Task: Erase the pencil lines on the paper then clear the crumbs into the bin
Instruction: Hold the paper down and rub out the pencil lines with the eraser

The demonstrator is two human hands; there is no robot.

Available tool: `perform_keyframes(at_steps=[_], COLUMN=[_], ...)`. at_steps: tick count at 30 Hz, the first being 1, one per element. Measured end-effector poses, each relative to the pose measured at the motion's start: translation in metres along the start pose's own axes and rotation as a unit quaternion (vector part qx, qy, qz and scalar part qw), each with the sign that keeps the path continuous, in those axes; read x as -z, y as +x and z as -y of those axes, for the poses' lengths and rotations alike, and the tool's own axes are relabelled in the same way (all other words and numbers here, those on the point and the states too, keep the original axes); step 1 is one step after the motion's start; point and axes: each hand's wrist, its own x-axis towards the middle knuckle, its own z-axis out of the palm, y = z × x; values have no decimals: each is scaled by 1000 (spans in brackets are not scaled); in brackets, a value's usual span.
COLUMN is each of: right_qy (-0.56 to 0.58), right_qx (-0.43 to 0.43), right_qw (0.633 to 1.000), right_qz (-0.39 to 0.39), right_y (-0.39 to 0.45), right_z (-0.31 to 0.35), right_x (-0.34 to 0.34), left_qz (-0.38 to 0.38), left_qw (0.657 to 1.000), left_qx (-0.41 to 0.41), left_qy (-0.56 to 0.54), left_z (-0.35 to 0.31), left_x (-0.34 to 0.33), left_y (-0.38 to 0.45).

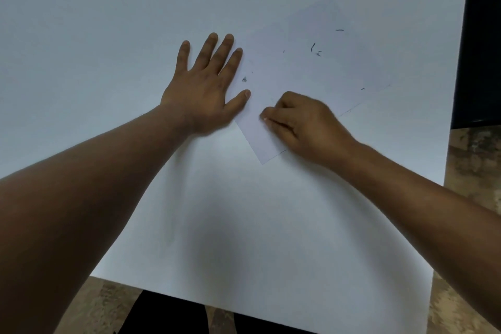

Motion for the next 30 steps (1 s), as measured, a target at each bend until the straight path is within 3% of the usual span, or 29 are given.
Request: perform_keyframes(at_steps=[6, 9, 13, 19, 30], right_qy=[-34, 18, 65, -13, -95], right_qx=[21, -31, -111, -68, -17], right_qw=[998, 994, 992, 997, 994], right_qz=[57, 104, 10, -18, 46], right_y=[-36, -26, 41, 122, 98], right_z=[-5, -13, -20, -18, -26], right_x=[9, 25, 29, 2, 12], left_qz=[-5, -5, -9, -14, -26], left_qw=[1000, 1000, 1000, 1000, 1000], left_qx=[1, 1, 1, -1, 7], left_qy=[0, -2, -9, -15, -13], left_z=[1, 0, -1, -1, -1], left_x=[2, 2, 2, 0, -1], left_y=[1, 2, 0, 0, 1])
